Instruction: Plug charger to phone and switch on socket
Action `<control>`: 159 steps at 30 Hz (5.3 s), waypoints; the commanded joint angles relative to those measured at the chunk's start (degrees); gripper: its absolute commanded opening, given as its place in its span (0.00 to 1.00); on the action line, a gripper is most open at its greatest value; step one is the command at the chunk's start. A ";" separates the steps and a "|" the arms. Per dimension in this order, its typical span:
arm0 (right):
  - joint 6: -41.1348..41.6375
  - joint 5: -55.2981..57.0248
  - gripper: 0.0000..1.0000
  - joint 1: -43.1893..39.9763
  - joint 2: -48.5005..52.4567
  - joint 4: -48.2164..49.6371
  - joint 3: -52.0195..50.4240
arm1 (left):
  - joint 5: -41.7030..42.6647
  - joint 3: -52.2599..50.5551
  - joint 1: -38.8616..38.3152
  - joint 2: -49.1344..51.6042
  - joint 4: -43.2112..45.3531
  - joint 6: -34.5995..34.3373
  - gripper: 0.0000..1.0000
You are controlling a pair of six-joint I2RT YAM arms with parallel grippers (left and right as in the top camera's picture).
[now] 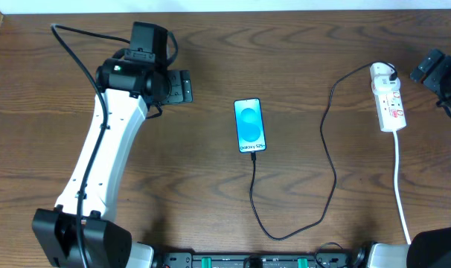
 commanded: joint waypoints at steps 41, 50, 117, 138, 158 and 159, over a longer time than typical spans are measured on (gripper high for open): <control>0.76 0.92 0.99 -0.04 -0.28 -0.09 0.11 | -16.98 -79.56 -1.75 -70.25 79.62 0.98 0.90; 0.76 0.90 0.99 -0.04 -0.28 -0.09 0.11 | -16.94 -85.15 1.90 -78.60 79.58 0.96 0.90; 0.76 0.92 0.99 -0.04 -0.28 -0.09 0.11 | 1.33 -88.83 10.10 -92.98 52.41 9.94 0.90; 0.76 1.09 0.99 -0.09 -0.31 -0.85 0.11 | 1.33 -88.83 10.10 -93.00 52.43 9.94 0.90; 1.90 5.40 0.99 4.90 -23.17 26.62 -32.54 | 1.33 -88.83 10.10 -92.98 52.43 9.94 0.90; 2.93 5.38 0.99 4.92 -25.62 29.97 -36.76 | 1.33 -88.83 10.10 -93.00 52.43 9.94 0.90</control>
